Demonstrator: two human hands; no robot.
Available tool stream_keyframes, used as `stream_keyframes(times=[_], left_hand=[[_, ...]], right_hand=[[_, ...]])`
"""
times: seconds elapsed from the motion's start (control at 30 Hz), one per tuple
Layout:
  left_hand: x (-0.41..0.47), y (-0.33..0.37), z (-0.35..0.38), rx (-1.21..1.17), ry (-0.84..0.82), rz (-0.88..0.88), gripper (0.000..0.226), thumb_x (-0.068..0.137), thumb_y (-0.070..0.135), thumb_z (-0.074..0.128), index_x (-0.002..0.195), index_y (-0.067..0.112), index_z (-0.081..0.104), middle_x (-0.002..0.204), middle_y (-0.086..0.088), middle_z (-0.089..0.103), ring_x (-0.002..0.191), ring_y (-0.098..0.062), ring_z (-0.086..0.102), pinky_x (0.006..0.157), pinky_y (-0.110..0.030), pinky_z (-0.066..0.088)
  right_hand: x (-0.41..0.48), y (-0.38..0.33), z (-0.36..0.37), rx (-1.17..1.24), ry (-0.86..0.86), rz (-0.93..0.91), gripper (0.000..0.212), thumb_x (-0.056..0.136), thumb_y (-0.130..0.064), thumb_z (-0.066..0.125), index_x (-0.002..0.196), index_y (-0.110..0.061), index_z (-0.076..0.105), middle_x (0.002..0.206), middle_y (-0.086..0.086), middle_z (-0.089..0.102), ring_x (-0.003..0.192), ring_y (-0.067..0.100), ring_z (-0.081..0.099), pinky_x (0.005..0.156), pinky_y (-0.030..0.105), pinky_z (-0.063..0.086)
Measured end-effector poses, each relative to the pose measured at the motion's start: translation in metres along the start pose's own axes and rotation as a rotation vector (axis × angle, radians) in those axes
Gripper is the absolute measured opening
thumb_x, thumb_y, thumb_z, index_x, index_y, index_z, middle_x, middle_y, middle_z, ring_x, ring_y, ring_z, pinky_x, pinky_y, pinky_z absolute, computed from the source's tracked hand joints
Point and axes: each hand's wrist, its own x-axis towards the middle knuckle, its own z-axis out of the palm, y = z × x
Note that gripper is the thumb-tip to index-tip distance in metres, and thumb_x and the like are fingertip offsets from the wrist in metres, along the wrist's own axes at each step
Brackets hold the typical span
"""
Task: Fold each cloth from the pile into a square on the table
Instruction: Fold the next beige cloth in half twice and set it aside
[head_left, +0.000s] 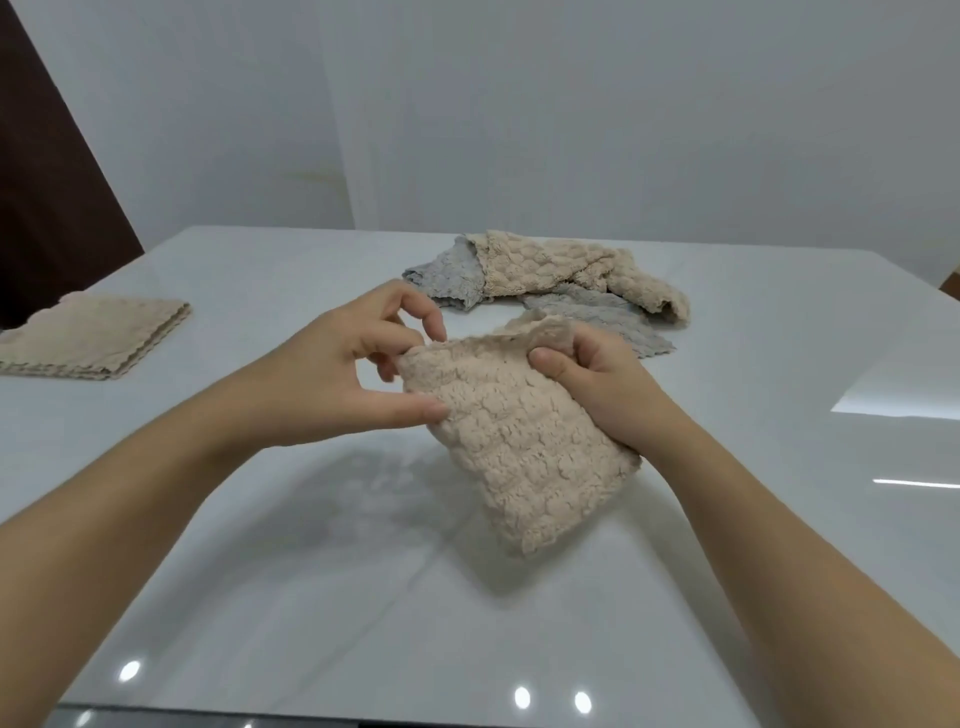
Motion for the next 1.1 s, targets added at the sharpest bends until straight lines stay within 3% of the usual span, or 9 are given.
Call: stream_keyframes(times=[0.13, 0.23, 0.43, 0.5, 0.6, 0.73, 0.83, 0.93, 1.1], left_hand=[[0.002, 0.005, 0.007, -0.299, 0.027, -0.045, 0.022, 0.066, 0.036, 0.076, 0.072, 0.016, 0.072, 0.089, 0.006, 0.058, 0.072, -0.016, 0.054, 0.067, -0.023, 0.046], [0.004, 0.004, 0.004, -0.344, -0.118, -0.17, 0.028, 0.066, 0.035, 0.077, 0.075, 0.01, 0.067, 0.066, 0.001, 0.054, 0.057, -0.01, 0.05, 0.051, -0.018, 0.042], [0.012, 0.0, 0.0, -0.324, -0.491, -0.463, 0.022, 0.071, 0.028, 0.075, 0.077, 0.011, 0.062, 0.055, 0.004, 0.041, 0.044, -0.011, 0.026, 0.039, -0.018, 0.022], [0.012, -0.003, -0.002, -0.37, -0.562, -0.472, 0.021, 0.066, 0.034, 0.079, 0.071, 0.021, 0.064, 0.058, 0.001, 0.04, 0.045, -0.011, 0.026, 0.041, -0.018, 0.023], [0.008, -0.011, -0.003, -0.488, -0.539, -0.448, 0.054, 0.059, 0.041, 0.087, 0.095, 0.008, 0.064, 0.068, -0.009, 0.032, 0.048, -0.012, 0.023, 0.042, -0.017, 0.024], [0.005, -0.017, -0.003, -0.643, -0.586, -0.514, 0.069, 0.073, 0.036, 0.08, 0.113, -0.008, 0.046, 0.054, -0.003, 0.039, 0.035, -0.005, 0.021, 0.038, -0.014, 0.02], [0.007, -0.008, 0.001, -0.488, -0.638, -0.617, 0.027, 0.087, 0.031, 0.063, 0.086, 0.006, 0.056, 0.049, 0.016, 0.05, 0.035, -0.004, 0.019, 0.042, -0.017, 0.013], [0.014, -0.006, 0.005, -0.408, -0.524, -0.735, 0.039, 0.082, 0.03, 0.069, 0.069, 0.016, 0.035, 0.042, 0.011, 0.033, 0.035, -0.007, 0.019, 0.043, -0.02, 0.012], [0.017, -0.007, 0.007, -0.368, -0.406, -0.818, 0.038, 0.071, 0.036, 0.081, 0.065, 0.021, 0.047, 0.058, 0.003, 0.046, 0.04, -0.009, 0.024, 0.042, -0.019, 0.018]], right_hand=[[0.001, 0.004, 0.007, 0.036, -0.099, 0.105, 0.02, 0.096, -0.015, 0.055, 0.082, -0.029, 0.058, 0.066, -0.025, 0.061, 0.064, -0.008, 0.054, 0.065, 0.011, 0.042], [0.001, 0.0, 0.007, 0.05, -0.08, 0.127, 0.013, 0.096, -0.026, 0.056, 0.084, -0.028, 0.059, 0.071, -0.017, 0.061, 0.067, 0.001, 0.056, 0.067, 0.017, 0.044], [0.007, -0.001, 0.005, -0.082, -0.125, 0.11, 0.013, 0.092, -0.042, 0.06, 0.098, -0.032, 0.065, 0.1, 0.032, 0.063, 0.084, 0.04, 0.064, 0.078, 0.051, 0.051], [0.008, -0.001, 0.007, -0.113, -0.151, 0.111, 0.012, 0.093, -0.037, 0.06, 0.097, -0.026, 0.064, 0.096, 0.027, 0.065, 0.079, 0.032, 0.065, 0.075, 0.047, 0.053], [0.008, 0.004, 0.008, -0.162, -0.148, 0.121, 0.018, 0.094, -0.031, 0.06, 0.089, -0.014, 0.06, 0.066, 0.004, 0.052, 0.058, 0.011, 0.048, 0.056, 0.027, 0.043], [0.007, 0.007, 0.004, -0.19, -0.152, 0.121, 0.031, 0.094, -0.031, 0.06, 0.097, 0.0, 0.058, 0.068, 0.006, 0.049, 0.059, 0.015, 0.045, 0.059, 0.031, 0.04], [0.01, 0.0, 0.004, -0.264, -0.158, 0.059, 0.024, 0.093, -0.03, 0.062, 0.085, -0.008, 0.057, 0.073, 0.01, 0.058, 0.065, 0.012, 0.052, 0.063, 0.029, 0.044], [0.012, -0.005, 0.008, -0.341, -0.149, -0.008, 0.024, 0.091, -0.031, 0.064, 0.077, -0.016, 0.053, 0.066, -0.001, 0.051, 0.059, 0.01, 0.044, 0.058, 0.026, 0.036], [0.014, 0.0, 0.006, -0.436, -0.029, -0.069, 0.024, 0.091, -0.036, 0.063, 0.09, -0.012, 0.059, 0.077, 0.008, 0.062, 0.071, 0.018, 0.054, 0.067, 0.03, 0.041]])
